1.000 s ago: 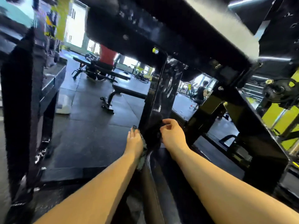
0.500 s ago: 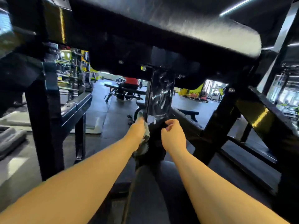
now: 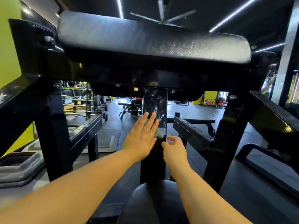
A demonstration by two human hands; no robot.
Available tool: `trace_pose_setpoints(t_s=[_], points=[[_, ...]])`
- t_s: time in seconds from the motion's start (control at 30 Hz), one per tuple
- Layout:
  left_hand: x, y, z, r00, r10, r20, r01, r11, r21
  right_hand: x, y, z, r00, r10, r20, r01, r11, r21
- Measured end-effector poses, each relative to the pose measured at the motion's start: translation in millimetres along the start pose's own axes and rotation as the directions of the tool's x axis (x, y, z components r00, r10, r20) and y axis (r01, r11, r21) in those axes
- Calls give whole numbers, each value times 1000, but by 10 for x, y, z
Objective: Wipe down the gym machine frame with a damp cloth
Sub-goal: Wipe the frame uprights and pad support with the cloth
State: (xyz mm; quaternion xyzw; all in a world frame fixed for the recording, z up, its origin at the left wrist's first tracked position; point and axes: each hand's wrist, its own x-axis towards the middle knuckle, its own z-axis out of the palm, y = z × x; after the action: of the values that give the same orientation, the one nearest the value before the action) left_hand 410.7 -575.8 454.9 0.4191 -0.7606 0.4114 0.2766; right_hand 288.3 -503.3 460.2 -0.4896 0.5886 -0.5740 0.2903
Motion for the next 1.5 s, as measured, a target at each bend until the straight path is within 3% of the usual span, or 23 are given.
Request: trace_pose_setpoints(t_s=[0.07,0.17,0.23,0.33,0.4,0.53,0.67,0.8,0.87,1.0,1.1,1.17,1.27,1.3,1.37,1.43,1.5], points=[[363,-78,-163,1000,17,-20,-15,996,84,-16,-12,13,1000,-5,29,4,1000,6],[846,-120,-382,990,-141,5,140,989,45,-20,-19,20,998,-7,69,5,1000,22],[813,-120,-292,994,-17,-111,16,1000,-7,6,-16,12,997,-4,74,1,999,39],[419,-91,-59,930,337,-149,-363,905,-222,50,-8,-8,999,-1,54,-3,998,64],[363,-174,-87,909,391,-149,-418,860,-294,65,-1,-2,999,2,41,-5,996,84],[837,-396,-313,927,197,-319,-283,926,-251,81,-3,-14,998,2,61,-9,994,110],[792,-317,-203,893,-3,-451,-113,966,-231,84,21,-45,997,-2,71,-6,994,113],[311,-169,30,893,267,-361,-356,911,-207,86,41,-5,999,-13,53,10,998,63],[467,-311,-72,883,355,-308,-411,901,-141,97,33,-22,999,-23,49,21,999,45],[1043,-529,-303,947,161,-277,-185,981,-63,95,5,-76,997,-19,80,16,999,38],[942,-350,-210,959,59,-278,-101,985,-139,114,-28,-86,995,16,95,-22,998,63],[635,-285,-79,942,193,-275,-251,948,-194,132,-47,-75,995,38,90,-44,997,71],[412,-426,-60,888,410,-208,-438,892,-114,96,-80,-75,995,31,92,-29,999,-28],[499,-492,-136,892,412,-186,-432,898,-84,70,-111,-89,996,1,90,7,996,-87],[744,-592,-330,953,272,-131,-284,955,-81,40,-182,-123,989,-122,86,140,958,-248],[948,-569,-433,995,90,-44,-95,990,-103,67,-280,-149,942,-319,102,332,844,-422],[829,-497,-374,996,77,-52,-84,986,-146,116,-407,-125,872,-467,143,470,721,-509]])
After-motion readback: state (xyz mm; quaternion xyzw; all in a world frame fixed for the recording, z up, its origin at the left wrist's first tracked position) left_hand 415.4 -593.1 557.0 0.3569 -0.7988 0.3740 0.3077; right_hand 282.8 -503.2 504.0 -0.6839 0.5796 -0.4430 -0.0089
